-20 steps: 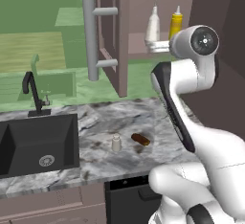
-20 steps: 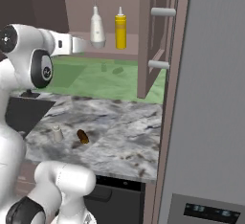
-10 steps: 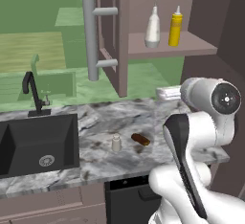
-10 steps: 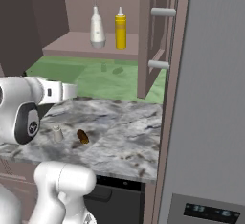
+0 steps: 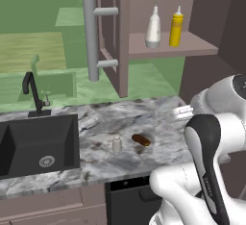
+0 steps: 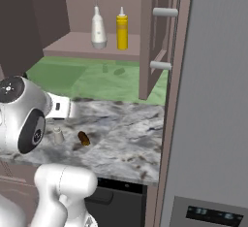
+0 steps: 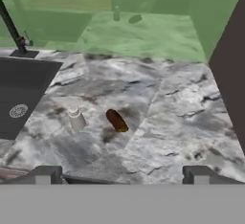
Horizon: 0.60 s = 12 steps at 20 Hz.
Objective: There are various items on the counter. Only move the condiments/shakers into the cabinet.
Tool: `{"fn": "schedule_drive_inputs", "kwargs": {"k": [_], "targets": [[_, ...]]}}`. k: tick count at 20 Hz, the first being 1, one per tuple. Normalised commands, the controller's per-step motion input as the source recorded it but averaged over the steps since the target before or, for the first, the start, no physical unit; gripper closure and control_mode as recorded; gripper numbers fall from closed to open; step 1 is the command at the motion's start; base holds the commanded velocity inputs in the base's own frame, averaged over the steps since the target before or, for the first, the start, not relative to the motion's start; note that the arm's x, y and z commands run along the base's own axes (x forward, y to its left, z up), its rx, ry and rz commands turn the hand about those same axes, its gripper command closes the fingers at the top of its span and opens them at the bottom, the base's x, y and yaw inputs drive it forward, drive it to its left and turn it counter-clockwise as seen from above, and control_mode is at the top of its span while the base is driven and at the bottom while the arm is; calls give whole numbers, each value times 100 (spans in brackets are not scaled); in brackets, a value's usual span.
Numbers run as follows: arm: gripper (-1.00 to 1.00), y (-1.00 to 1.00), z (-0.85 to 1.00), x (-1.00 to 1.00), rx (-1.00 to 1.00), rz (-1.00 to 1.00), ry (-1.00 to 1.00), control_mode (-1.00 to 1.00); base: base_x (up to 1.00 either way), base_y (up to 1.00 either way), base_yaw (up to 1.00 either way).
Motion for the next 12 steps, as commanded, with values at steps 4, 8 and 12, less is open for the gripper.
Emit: {"fn": "schedule_drive_inputs", "kwargs": {"k": [4, 8, 12], "targets": [[-100, 13, -65, 0, 16, 20, 38, -100, 0, 0, 0], [-100, 27, -49, 28, 15, 18, 28, -100, 0, 0, 0], [-100, 37, -38, 42, 7, 15, 13, -100, 0, 0, 0]]}}
